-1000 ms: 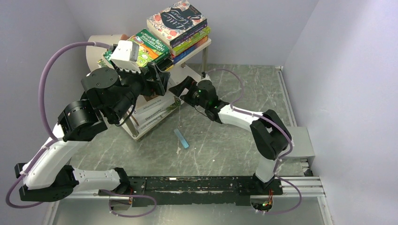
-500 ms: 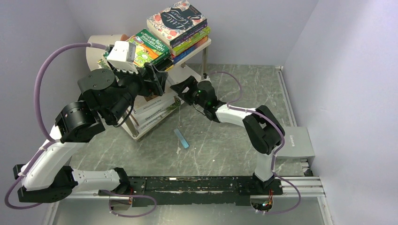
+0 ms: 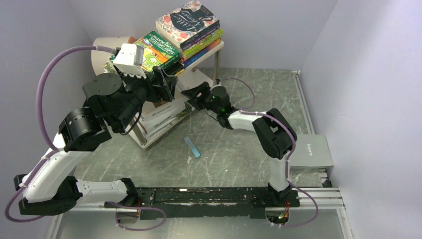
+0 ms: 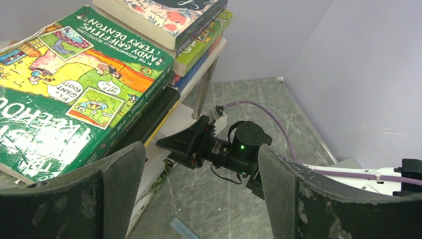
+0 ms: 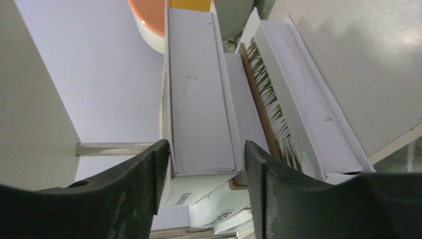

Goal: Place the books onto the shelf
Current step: Adjust the book on the shelf.

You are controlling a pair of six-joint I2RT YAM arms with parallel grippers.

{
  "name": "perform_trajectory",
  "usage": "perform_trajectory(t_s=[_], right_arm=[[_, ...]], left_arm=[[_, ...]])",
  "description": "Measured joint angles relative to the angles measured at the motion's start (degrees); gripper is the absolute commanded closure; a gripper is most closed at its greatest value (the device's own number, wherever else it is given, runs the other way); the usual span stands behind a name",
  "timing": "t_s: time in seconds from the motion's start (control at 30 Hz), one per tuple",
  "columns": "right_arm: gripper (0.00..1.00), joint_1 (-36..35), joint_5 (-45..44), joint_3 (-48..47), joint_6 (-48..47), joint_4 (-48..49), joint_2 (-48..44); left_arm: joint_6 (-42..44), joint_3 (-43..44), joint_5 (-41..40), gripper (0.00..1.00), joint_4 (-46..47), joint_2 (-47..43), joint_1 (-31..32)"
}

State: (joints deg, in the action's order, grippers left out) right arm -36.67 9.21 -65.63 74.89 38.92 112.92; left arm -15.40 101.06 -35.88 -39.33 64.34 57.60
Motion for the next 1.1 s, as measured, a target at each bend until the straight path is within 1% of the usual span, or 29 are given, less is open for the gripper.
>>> perform_trajectory(t_s=[0.07, 0.13, 0.43, 0.53, 0.87, 1.1], right_arm=[[0.51, 0.2, 0.9, 0.0, 0.5, 0.8, 0.1], [0.53, 0.4, 1.8, 0.0, 0.9, 1.1, 0.2], [0.57, 1.6, 5.9, -0.5, 0.5, 0.6, 0.2], [0.6, 2.3, 7.9, -0.9, -0.4, 0.2, 0.2], [0.61, 3.6, 14.1, -2.6, -1.9, -0.7, 0.3], [0.57, 3.1, 15.0, -2.7, -1.9, -0.7, 0.3]], left_arm=[[0.0, 0.0, -0.1, 0.12, 0.0, 0.0, 0.0], [0.0, 0.0, -0.1, 0.12, 0.0, 0.0, 0.0], [0.0, 0.0, -0.4, 0.12, 0.0, 0.0, 0.0], [0.0, 0.0, -0.4, 0.12, 0.0, 0.0, 0.0], [0.0, 0.0, -0.4, 0.12, 0.0, 0.2, 0.0], [0.0, 0.0, -0.4, 0.12, 0.0, 0.3, 0.0]])
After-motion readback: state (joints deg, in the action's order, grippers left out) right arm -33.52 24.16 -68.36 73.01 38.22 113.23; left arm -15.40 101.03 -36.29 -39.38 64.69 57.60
